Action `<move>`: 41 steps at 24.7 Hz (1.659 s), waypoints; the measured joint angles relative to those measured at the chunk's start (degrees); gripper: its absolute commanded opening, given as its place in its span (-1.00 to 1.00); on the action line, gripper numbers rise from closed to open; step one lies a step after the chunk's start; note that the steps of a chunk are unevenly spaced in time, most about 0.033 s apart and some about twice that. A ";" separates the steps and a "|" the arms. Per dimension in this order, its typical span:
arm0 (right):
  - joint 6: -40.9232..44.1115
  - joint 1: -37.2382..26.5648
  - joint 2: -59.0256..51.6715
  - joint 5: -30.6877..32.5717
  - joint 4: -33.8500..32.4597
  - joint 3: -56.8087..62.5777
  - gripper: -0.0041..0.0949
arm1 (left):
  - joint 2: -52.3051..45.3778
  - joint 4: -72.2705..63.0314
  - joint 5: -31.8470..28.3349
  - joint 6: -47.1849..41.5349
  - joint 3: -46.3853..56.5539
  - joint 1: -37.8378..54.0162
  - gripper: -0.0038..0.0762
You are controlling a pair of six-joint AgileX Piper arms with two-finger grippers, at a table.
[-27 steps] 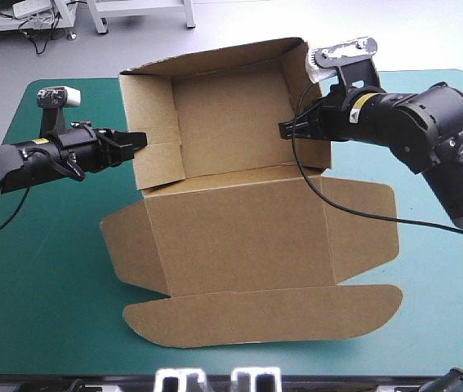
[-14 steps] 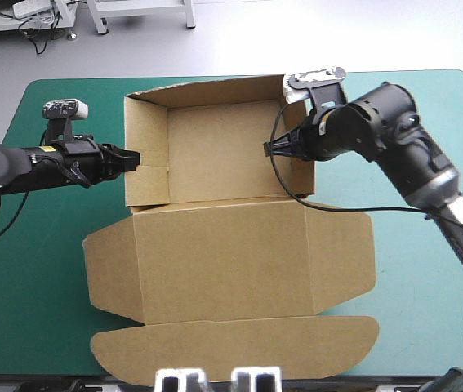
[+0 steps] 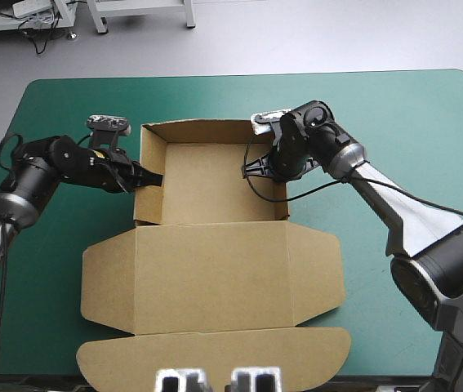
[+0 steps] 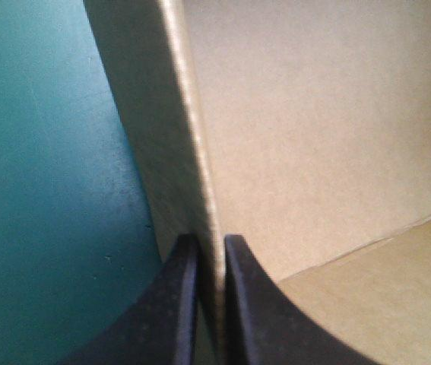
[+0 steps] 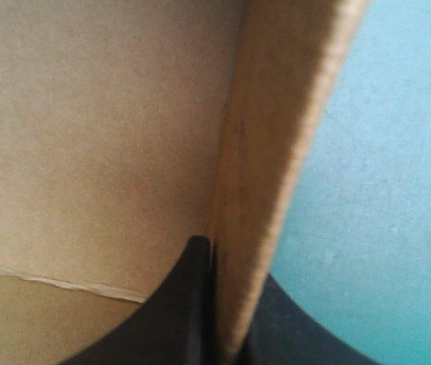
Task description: Fold the box
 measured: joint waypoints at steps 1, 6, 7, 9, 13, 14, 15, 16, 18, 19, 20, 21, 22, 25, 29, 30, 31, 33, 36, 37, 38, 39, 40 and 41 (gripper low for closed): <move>-0.15 -0.59 0.34 -0.32 0.43 0.00 -0.92 | 1.23 0.75 -0.47 -0.74 0.00 -0.59 -0.93; -2.30 -4.82 0.90 -1.31 6.25 0.13 -0.92 | 6.78 1.07 -3.20 -2.57 -0.88 -1.63 -0.93; -2.92 -5.58 0.97 -1.31 7.45 0.13 -0.92 | 7.35 1.07 -3.65 -2.65 -1.15 -1.63 -0.93; -3.92 -6.70 1.02 -1.25 9.00 0.17 -0.92 | 8.80 0.71 -4.95 -2.77 -1.43 -1.63 -0.93; -5.90 -7.24 1.04 -2.22 9.13 0.55 -0.86 | 11.77 -0.39 -7.47 -2.97 -2.16 -1.63 -0.92; -6.86 -7.24 1.21 -2.83 8.67 0.59 -0.81 | 12.32 -0.39 -6.92 -2.97 -2.87 -1.63 -0.90; -7.02 -7.28 1.38 -2.99 8.38 0.59 -0.63 | 12.59 -0.39 -6.36 -2.97 -3.27 -1.63 -0.82; -7.30 -7.35 1.64 -3.16 8.01 0.59 -0.53 | 13.43 -0.39 -4.69 -2.97 -4.70 -1.63 -0.78; -8.07 -7.34 1.97 -3.89 7.79 0.59 -0.31 | 14.53 -0.14 -2.30 -2.64 -6.92 -1.63 -0.64; -8.36 -7.34 2.02 -4.32 7.73 0.59 -0.24 | 14.97 -0.09 -1.31 -2.40 -7.75 -1.63 -0.57; -8.57 -7.34 2.02 -4.71 7.66 0.59 -0.19 | 15.31 -0.09 -0.41 -2.12 -8.49 -1.68 -0.50; -8.78 -7.34 2.02 -5.10 7.47 0.53 -0.17 | 15.76 -0.09 0.61 -1.66 -9.25 -1.73 -0.39; -8.99 -7.34 2.02 -5.30 7.10 0.49 -0.17 | 16.13 -0.03 1.93 -1.33 -9.80 -1.86 -0.23; -9.71 -7.34 2.02 -6.29 6.29 0.38 -0.17 | 17.13 1.45 6.45 -1.01 -9.80 -2.72 0.07; -10.81 -7.34 2.02 -6.59 5.81 0.10 -0.17 | 17.57 2.48 8.91 -0.96 -9.63 -3.13 0.16; -10.92 -7.34 2.02 -6.59 5.68 0.06 -0.17 | 17.57 2.48 8.85 -0.96 -9.63 -3.13 0.16; -10.98 -7.34 2.02 -6.48 5.48 0.06 -0.17 | 17.63 2.48 8.79 -1.02 -9.63 -3.13 0.16; -11.65 -7.34 2.02 -6.48 5.15 0.06 -0.17 | 17.63 2.43 8.73 -1.02 -9.70 -3.13 0.16; -12.83 -7.34 2.02 -6.48 4.79 0.04 -0.17 | 17.63 2.43 9.29 -1.02 -10.43 -3.13 0.16; -13.23 -7.34 2.02 -6.48 4.78 -0.01 -0.17 | 17.63 2.43 9.45 -1.02 -10.97 -3.13 0.16; -13.46 -7.34 2.02 -6.48 4.72 -0.03 -0.17 | 17.63 2.43 9.77 -1.02 -11.72 -3.13 0.16; -13.71 -7.34 2.02 -6.43 4.66 -0.17 -0.17 | 17.63 2.43 10.03 -1.02 -12.45 -3.13 0.16; -13.89 -7.34 2.02 -6.44 4.59 -0.55 -0.17 | 17.63 2.43 10.37 -1.02 -13.49 -3.13 0.16; -14.17 -7.34 2.02 -6.36 4.42 -1.53 -0.17 | 17.63 2.48 11.07 -1.02 -15.94 -3.13 0.16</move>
